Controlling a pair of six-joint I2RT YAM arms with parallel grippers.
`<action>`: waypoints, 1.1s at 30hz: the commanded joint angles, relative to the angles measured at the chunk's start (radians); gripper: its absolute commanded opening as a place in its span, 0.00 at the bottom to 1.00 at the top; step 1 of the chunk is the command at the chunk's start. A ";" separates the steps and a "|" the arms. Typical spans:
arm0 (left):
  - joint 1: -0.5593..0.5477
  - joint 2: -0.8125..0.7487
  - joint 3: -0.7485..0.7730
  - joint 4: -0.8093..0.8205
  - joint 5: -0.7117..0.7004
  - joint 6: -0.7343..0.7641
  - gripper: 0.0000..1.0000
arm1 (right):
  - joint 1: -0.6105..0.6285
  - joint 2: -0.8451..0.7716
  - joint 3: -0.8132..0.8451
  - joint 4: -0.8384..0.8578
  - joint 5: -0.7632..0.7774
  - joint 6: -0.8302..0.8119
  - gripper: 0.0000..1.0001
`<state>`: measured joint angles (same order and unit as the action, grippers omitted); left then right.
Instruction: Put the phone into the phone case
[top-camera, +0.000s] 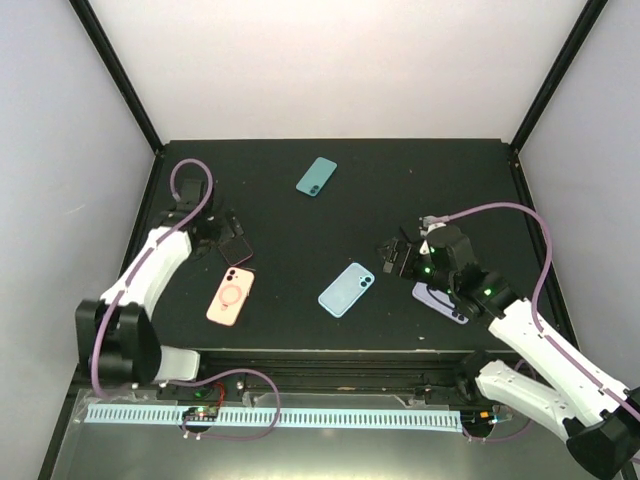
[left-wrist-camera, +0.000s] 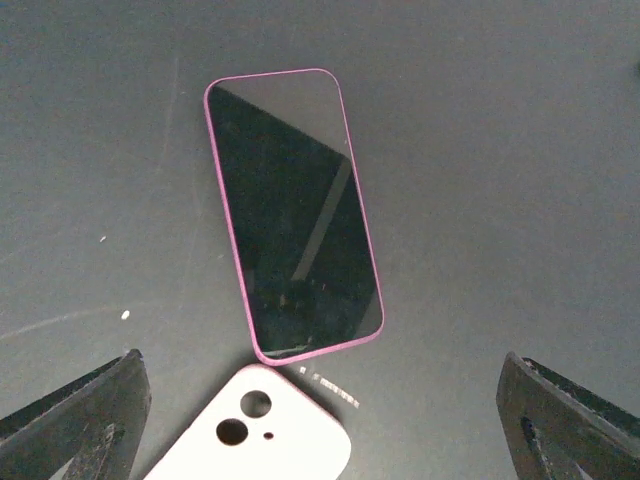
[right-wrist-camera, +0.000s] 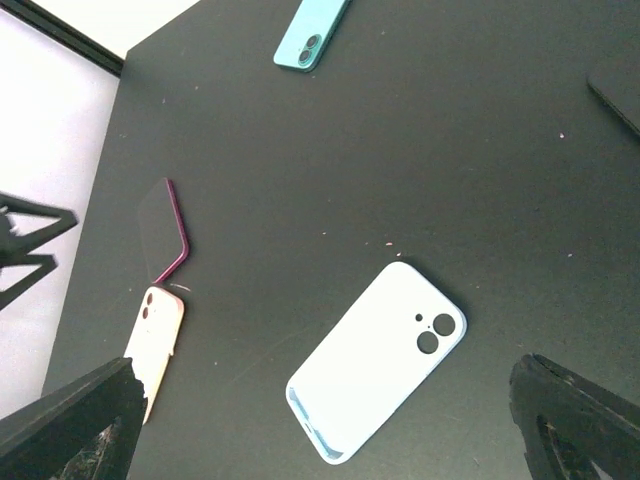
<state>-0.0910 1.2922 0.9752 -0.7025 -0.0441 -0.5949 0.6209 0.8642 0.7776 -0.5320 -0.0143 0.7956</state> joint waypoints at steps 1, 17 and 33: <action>0.014 0.179 0.128 -0.012 0.042 -0.023 0.96 | -0.005 -0.014 -0.033 0.037 -0.009 0.069 1.00; 0.034 0.482 0.318 -0.049 -0.015 -0.031 0.93 | -0.003 0.072 -0.128 0.200 -0.181 0.102 0.86; 0.036 0.578 0.357 -0.113 -0.046 -0.028 0.98 | -0.003 0.027 -0.166 0.234 -0.220 0.028 0.86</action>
<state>-0.0601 1.8561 1.3029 -0.7799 -0.0753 -0.6243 0.6209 0.9218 0.6353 -0.3492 -0.2066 0.8459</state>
